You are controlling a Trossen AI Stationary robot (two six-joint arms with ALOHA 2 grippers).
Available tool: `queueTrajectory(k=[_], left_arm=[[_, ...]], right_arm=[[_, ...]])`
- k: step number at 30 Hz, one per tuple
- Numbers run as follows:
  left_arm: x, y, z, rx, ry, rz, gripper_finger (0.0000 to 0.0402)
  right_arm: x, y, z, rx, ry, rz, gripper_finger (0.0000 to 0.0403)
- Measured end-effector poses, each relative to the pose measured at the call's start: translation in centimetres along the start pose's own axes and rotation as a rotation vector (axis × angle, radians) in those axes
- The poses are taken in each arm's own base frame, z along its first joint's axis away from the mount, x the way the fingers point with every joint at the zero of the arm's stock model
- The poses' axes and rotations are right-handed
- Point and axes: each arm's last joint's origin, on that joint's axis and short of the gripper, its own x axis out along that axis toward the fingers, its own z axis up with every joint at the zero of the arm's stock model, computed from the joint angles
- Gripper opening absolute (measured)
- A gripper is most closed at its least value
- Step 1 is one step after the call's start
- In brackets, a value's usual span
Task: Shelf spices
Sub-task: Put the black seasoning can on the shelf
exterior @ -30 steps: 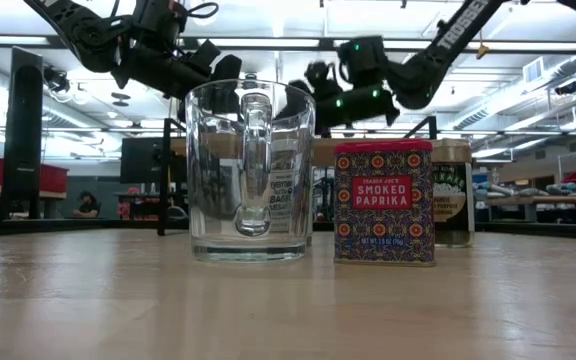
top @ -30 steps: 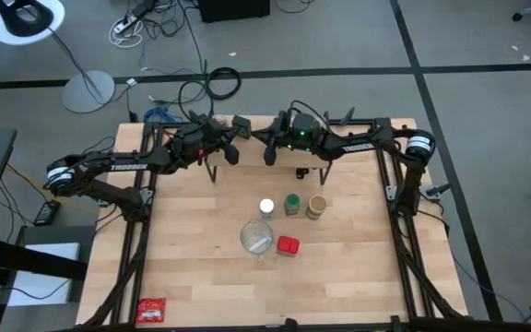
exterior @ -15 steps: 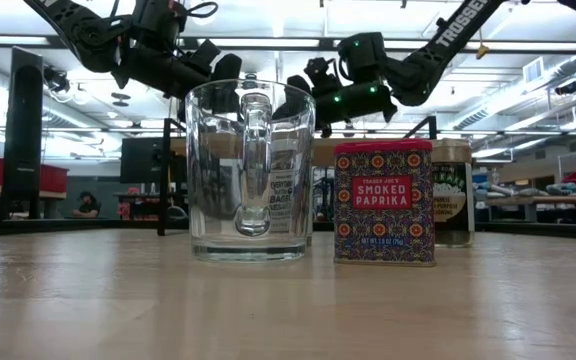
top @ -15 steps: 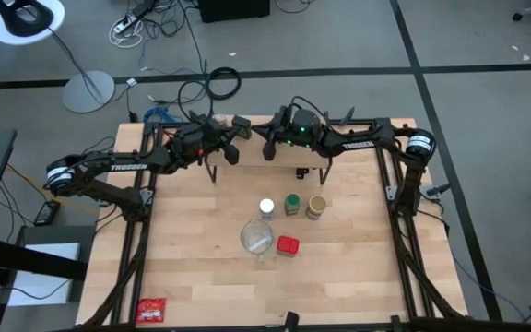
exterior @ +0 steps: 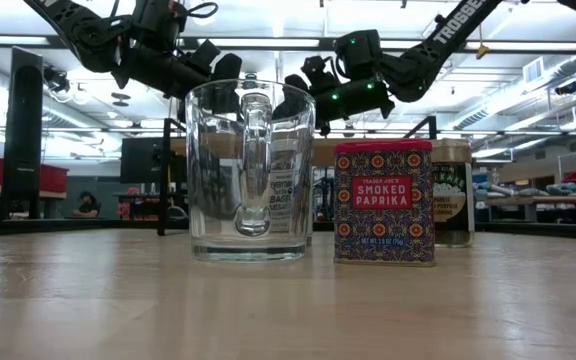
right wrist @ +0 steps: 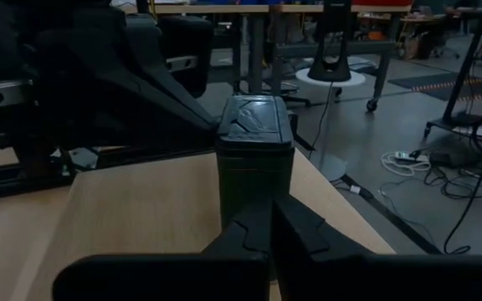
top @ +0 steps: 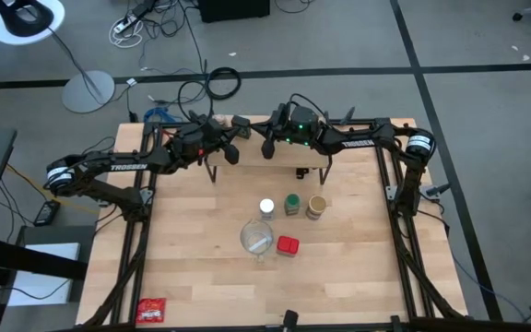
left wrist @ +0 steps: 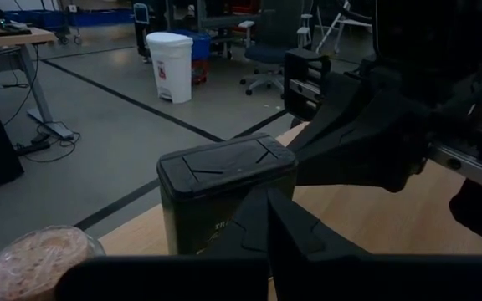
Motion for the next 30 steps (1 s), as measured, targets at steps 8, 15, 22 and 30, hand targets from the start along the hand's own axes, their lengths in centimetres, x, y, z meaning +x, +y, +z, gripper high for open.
queueTrajectory(k=[8,15,22,30], left_arm=[[0.0,0.0,0.0,-0.001,0.0,0.0,0.0001],[0.0,0.0,0.0,-0.005,-0.002,0.0,0.0001],[0.0,0.0,0.1,-0.007,-0.009,-0.001,0.0001],[0.0,0.0,0.1,-0.006,-0.008,-0.001,0.0001]], right_arm=[[0.0,-0.3,0.0,0.0,0.0,-0.008,0.0],[-0.1,-0.8,0.1,-0.003,-0.013,-0.001,0.0],[-0.1,-1.0,-0.1,0.002,0.007,-0.002,0.0],[0.1,1.1,0.0,-0.012,0.008,0.033,0.0]])
